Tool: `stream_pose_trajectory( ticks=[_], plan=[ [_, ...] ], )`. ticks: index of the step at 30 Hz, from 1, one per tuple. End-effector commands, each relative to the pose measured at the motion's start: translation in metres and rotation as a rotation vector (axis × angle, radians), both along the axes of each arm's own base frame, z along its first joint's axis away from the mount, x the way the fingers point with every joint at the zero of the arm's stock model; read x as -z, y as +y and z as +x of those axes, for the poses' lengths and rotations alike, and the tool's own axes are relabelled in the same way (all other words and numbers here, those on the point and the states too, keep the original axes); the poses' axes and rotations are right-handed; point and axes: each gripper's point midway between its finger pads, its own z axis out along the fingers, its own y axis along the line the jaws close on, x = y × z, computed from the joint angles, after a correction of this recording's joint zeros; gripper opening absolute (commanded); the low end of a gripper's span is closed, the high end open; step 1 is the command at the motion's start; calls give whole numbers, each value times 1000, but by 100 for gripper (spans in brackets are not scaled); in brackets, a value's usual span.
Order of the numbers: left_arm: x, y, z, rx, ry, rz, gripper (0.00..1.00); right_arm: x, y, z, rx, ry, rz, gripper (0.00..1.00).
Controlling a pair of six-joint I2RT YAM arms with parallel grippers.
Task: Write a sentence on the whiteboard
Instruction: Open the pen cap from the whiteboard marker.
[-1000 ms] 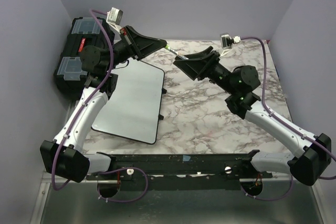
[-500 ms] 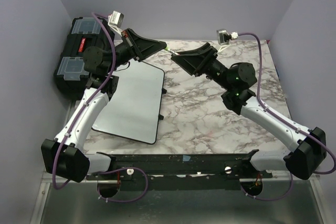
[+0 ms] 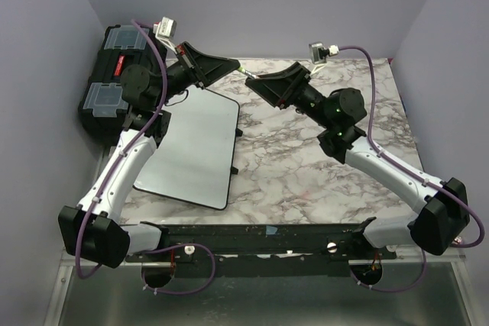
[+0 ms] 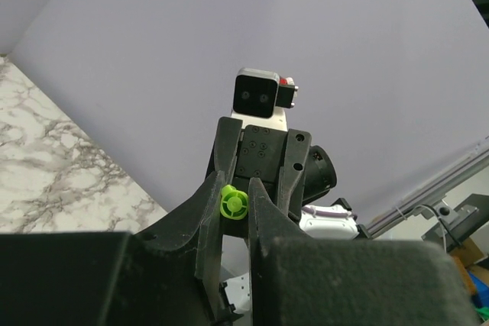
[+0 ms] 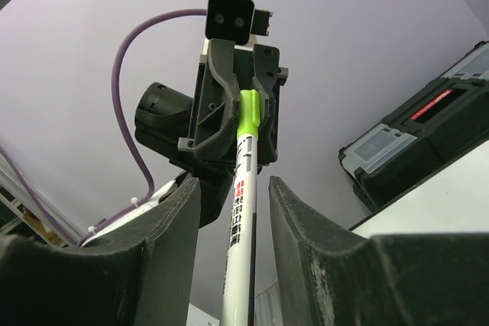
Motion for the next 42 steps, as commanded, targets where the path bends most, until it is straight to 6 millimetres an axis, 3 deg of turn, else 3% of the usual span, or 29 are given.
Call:
stream_pose_trajectory(
  ticks=[1, 12, 22, 42],
  plan=[
    [10, -1, -3, -21, -3, 81, 0, -25, -1, -10, -19, -74, 41, 43],
    [26, 2, -1, -71, 29, 159, 0, -26, 4, -1, -4, -64, 20, 44],
    [28, 2, -1, -77, 34, 186, 0, -26, 7, -1, -16, -71, 12, 44],
    [55, 6, 6, -115, 148, 211, 0, -41, 6, -8, -52, -120, 80, 44]
  ],
)
